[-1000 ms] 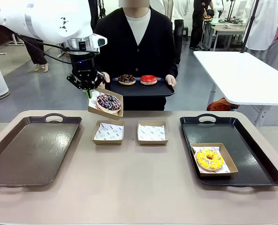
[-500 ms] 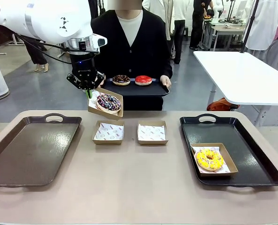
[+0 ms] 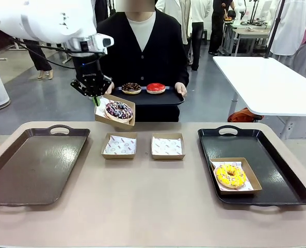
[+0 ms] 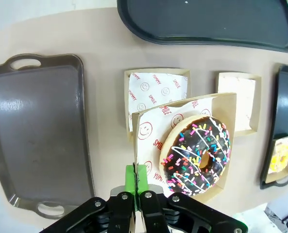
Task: Individually package the donuts and arrange them on the tray.
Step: Place the picked Paper togo box on the Handle tray while simultaneously picking up another Paper togo box from the table with the other hand.
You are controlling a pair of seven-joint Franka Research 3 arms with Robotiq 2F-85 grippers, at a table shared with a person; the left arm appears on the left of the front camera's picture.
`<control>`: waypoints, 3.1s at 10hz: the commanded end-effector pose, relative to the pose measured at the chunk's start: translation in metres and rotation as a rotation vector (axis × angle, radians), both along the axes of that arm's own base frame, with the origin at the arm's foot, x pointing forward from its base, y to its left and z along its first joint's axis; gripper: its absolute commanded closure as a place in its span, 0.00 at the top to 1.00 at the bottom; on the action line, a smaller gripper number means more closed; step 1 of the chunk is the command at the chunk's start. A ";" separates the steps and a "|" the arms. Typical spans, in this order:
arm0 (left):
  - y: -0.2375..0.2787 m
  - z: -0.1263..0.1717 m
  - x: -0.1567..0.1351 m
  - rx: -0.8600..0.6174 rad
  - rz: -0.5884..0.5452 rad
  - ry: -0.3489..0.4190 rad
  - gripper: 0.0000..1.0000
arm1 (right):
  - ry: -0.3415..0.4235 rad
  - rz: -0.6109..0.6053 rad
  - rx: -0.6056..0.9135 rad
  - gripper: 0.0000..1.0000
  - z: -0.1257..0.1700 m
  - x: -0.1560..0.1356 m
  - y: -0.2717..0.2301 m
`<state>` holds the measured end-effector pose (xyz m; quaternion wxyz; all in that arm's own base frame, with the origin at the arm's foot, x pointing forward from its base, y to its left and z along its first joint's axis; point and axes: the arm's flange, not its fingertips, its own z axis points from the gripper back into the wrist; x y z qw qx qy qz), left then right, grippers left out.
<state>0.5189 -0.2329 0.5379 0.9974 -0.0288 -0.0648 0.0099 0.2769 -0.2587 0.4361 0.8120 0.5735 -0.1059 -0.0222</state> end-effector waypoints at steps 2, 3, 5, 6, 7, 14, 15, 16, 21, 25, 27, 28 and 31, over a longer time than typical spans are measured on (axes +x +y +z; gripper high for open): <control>0.065 0.022 -0.050 -0.066 -0.038 0.023 0.01 | 0.092 0.055 -0.160 1.00 0.042 0.050 0.055; 0.082 0.022 -0.063 -0.067 -0.050 0.021 0.01 | 0.118 0.063 -0.226 1.00 0.053 0.074 0.075; 0.113 0.022 -0.091 -0.068 -0.041 0.018 0.01 | 0.120 0.075 -0.344 1.00 0.075 0.121 0.134; 0.127 0.019 -0.105 -0.059 -0.043 0.009 0.01 | 0.126 0.076 -0.375 1.00 0.079 0.130 0.157; 0.140 0.018 -0.119 -0.059 -0.040 0.004 0.01 | 0.129 0.073 -0.419 1.00 0.080 0.144 0.189; 0.201 -0.024 -0.153 0.005 -0.031 0.019 0.01 | 0.089 0.048 -0.693 1.00 0.035 0.204 0.357; 0.206 -0.033 -0.150 0.004 -0.032 0.025 0.01 | 0.087 0.038 -0.706 1.00 0.023 0.213 0.366; 0.212 -0.045 -0.146 0.003 -0.033 0.029 0.01 | 0.077 0.031 -0.724 1.00 0.008 0.221 0.374; 0.225 -0.078 -0.143 -0.015 -0.019 0.084 0.01 | 0.097 0.075 -0.740 1.00 -0.038 0.222 0.416; 0.220 -0.077 -0.144 -0.007 0.001 0.106 0.01 | 0.083 0.103 -0.728 1.00 -0.039 0.221 0.415; 0.220 -0.077 -0.144 -0.007 0.001 0.106 0.01 | 0.083 0.103 -0.728 1.00 -0.039 0.221 0.415; 0.220 -0.077 -0.144 -0.007 0.001 0.106 0.01 | 0.083 0.103 -0.728 1.00 -0.039 0.221 0.415; 0.220 -0.077 -0.144 -0.007 0.001 0.106 0.01 | 0.083 0.103 -0.728 1.00 -0.039 0.221 0.415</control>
